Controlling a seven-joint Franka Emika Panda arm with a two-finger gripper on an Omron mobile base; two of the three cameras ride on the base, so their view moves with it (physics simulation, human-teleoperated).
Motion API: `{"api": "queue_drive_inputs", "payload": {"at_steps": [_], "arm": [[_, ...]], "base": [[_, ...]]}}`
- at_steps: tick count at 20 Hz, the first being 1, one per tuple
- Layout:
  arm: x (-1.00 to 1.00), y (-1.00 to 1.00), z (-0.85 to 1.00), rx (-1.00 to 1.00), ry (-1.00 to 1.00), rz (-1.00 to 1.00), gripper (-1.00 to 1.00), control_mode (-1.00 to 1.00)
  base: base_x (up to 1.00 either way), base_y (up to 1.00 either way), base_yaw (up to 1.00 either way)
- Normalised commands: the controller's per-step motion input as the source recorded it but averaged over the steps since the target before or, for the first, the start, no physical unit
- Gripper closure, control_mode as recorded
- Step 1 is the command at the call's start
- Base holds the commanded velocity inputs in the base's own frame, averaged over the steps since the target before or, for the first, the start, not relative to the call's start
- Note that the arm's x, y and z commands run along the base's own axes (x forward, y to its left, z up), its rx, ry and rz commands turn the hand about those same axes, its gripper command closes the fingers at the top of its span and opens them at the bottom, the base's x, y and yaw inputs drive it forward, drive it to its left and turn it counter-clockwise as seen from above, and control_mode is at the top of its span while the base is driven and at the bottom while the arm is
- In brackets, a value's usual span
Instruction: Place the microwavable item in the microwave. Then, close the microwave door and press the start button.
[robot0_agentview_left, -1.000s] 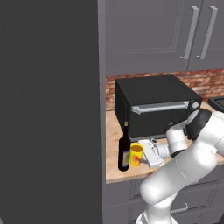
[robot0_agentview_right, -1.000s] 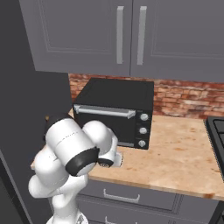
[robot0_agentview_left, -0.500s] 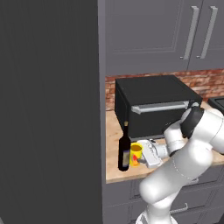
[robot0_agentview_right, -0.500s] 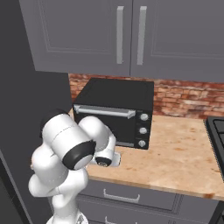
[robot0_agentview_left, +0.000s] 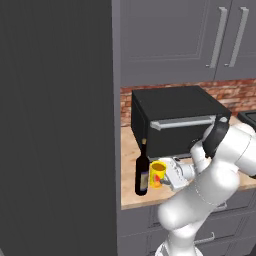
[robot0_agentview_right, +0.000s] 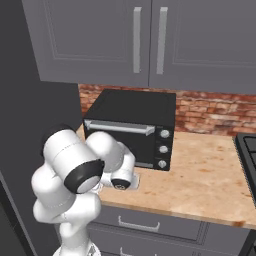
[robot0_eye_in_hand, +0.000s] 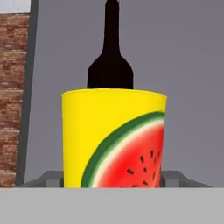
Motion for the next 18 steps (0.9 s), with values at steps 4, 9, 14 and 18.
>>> {"api": "queue_drive_inputs", "payload": {"at_steps": [4,9,14,18], "arm": [[-0.2,-0.06,0.96,0.0,-0.01,-0.01,1.0,-1.0],[-0.31,-0.12,0.99,0.0,0.04,-0.08,1.0,-1.0],[-0.48,-0.15,0.96,0.0,0.1,-0.18,1.0,-1.0],[-0.46,-0.01,0.75,-0.14,0.05,-0.22,1.0,-1.0]], "base": [[0.0,0.0,0.0],[0.0,0.0,0.0],[0.0,0.0,0.0],[0.0,0.0,0.0]]}}
